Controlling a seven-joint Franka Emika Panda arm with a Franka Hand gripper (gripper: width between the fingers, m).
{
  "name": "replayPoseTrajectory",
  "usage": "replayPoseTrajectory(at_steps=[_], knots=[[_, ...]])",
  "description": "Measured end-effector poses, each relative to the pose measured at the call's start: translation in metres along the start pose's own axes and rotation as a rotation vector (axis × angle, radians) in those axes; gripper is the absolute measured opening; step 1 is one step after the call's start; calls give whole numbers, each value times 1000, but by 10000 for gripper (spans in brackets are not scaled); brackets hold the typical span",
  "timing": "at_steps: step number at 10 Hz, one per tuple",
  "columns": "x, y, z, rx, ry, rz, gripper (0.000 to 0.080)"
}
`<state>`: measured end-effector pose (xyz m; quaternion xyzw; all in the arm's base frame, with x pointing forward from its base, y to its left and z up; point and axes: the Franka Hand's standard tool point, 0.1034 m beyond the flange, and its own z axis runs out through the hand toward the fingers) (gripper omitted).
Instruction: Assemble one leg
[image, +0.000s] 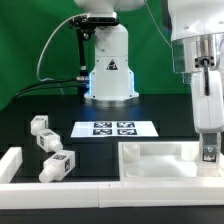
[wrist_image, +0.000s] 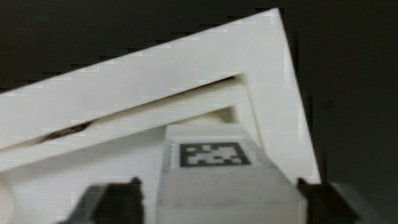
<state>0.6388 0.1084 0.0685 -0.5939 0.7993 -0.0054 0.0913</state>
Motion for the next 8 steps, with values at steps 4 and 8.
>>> replayPoseTrajectory(at_steps=[4, 8], knots=[[-19, -5, -32, 23, -37, -363, 639], [-24, -8, -53, 38, -57, -360, 648]])
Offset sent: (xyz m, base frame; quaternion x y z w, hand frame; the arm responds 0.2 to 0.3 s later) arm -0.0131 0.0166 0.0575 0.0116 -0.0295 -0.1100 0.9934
